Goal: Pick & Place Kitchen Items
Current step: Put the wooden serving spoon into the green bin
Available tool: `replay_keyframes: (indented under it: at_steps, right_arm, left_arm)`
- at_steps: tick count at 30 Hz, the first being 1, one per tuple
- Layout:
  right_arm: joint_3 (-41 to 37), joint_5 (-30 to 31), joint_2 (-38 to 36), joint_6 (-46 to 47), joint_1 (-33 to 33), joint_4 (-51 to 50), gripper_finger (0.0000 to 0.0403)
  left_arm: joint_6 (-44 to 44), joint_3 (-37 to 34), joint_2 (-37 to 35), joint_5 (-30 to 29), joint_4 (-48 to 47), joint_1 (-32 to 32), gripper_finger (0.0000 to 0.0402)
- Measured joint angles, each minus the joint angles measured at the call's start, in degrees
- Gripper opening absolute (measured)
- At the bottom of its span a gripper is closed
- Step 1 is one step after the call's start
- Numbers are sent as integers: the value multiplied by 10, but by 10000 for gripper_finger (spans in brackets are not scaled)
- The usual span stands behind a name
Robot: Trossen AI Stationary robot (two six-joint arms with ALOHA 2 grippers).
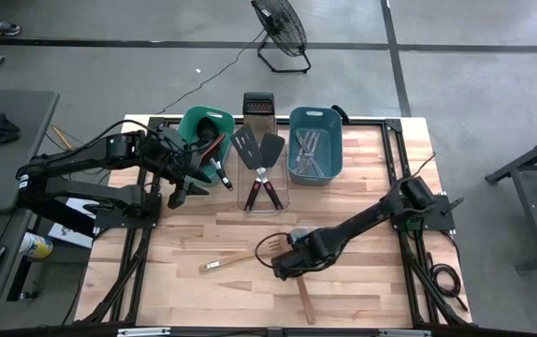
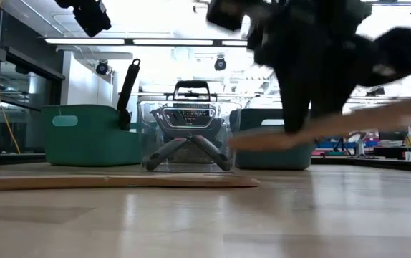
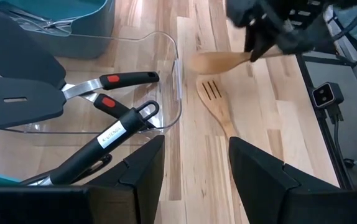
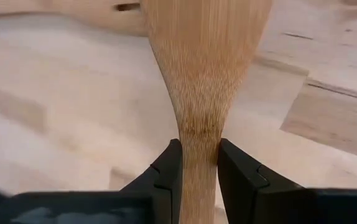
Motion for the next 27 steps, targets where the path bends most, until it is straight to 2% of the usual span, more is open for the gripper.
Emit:
replay_keyframes:
  at_steps: [6,12,17,23,27]
  right_arm:
    - [1,79,-65,-26,28,1,70]
    - [1,206,-120,-55,48,11,70]
    - [1,322,-152,-107,45,25,70]
    - [1,451,-174,-242,18,98,70]
    - [1,507,-182,-392,-8,196,70]
  left_arm:
    - [-1,0,0,0,1,0,177]
    - [-28,0,0,0,12,0,177]
    - [-62,0,0,15,63,0,177]
    - [-90,0,5,67,146,0,177]
    - [-118,0,19,106,206,0,177]
